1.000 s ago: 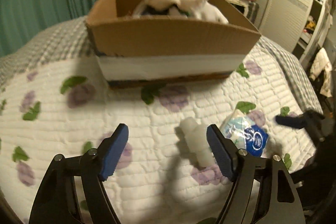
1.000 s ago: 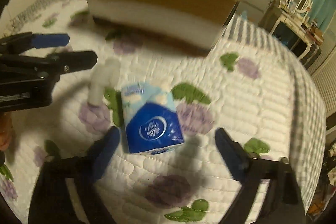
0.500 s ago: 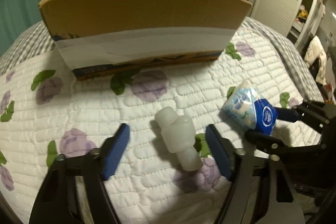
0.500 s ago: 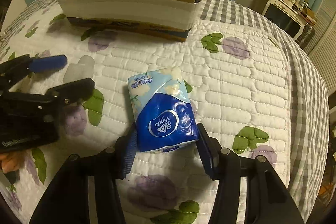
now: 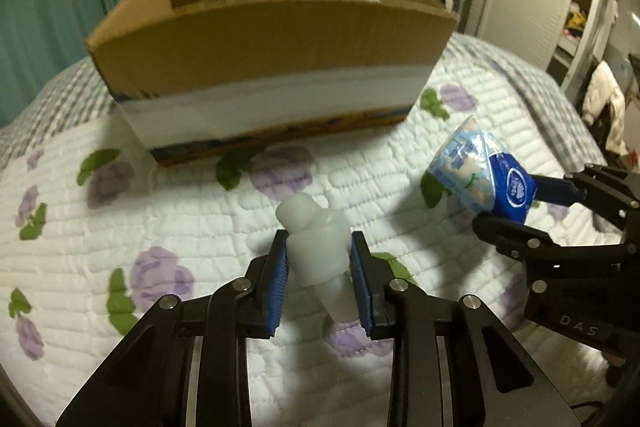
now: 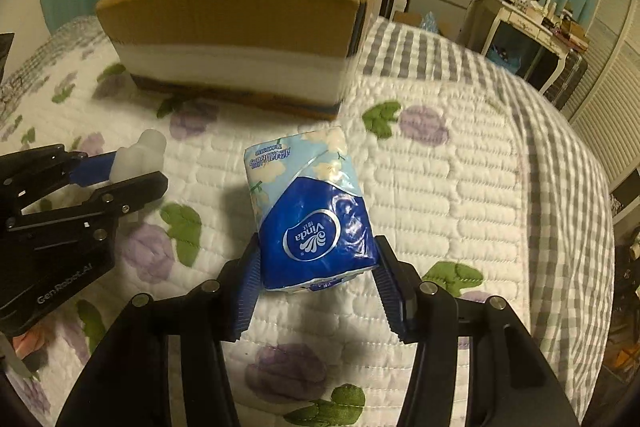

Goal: Organize soft objects
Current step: 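Grasp the white plastic figure with the left tool while the right tool grasps the Vinda tissue pack, then carry the figure and tissue pack into the box and open both tools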

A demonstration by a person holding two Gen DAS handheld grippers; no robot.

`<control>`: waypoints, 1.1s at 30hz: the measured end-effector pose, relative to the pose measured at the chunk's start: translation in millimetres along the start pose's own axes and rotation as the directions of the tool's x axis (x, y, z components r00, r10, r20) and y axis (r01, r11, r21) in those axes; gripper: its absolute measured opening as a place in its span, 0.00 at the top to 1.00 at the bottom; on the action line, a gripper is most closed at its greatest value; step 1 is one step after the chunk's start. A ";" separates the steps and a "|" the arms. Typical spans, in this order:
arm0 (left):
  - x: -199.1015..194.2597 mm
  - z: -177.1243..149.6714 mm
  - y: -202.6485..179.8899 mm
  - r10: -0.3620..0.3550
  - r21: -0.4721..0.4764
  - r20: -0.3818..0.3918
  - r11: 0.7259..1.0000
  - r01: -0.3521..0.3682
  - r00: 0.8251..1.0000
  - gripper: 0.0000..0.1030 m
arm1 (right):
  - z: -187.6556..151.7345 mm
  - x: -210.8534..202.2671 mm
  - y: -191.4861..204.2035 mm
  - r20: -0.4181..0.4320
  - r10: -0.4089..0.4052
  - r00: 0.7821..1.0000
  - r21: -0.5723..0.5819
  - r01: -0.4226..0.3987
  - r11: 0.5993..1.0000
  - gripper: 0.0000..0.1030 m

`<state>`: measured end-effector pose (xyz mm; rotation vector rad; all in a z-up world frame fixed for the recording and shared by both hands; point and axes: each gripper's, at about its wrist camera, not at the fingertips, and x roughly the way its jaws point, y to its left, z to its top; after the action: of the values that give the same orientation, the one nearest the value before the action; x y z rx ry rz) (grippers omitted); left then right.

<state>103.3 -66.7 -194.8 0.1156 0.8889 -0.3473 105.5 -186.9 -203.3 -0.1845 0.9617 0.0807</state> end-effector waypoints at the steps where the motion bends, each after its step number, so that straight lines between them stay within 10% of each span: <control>1: -5.3 1.0 0.2 0.004 -0.003 0.011 1.000 -0.004 1.000 0.72 | 2.0 -5.8 0.9 0.018 0.002 1.000 0.004 -0.002 1.000 0.49; 21: -140.9 7.7 -2.1 0.032 -0.016 0.252 0.999 -0.029 0.967 0.72 | 17.7 -141.9 19.6 0.308 0.015 0.951 0.077 -0.041 0.996 0.49; 33: -260.6 36.9 4.4 0.049 -0.055 0.470 0.998 -0.027 0.882 0.72 | 31.4 -265.1 30.4 0.519 -0.011 0.854 0.057 -0.022 0.998 0.49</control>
<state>-18.6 -6.7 30.6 0.0020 0.4089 -0.2993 -24.9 -147.5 28.2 -0.0945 0.4194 0.1005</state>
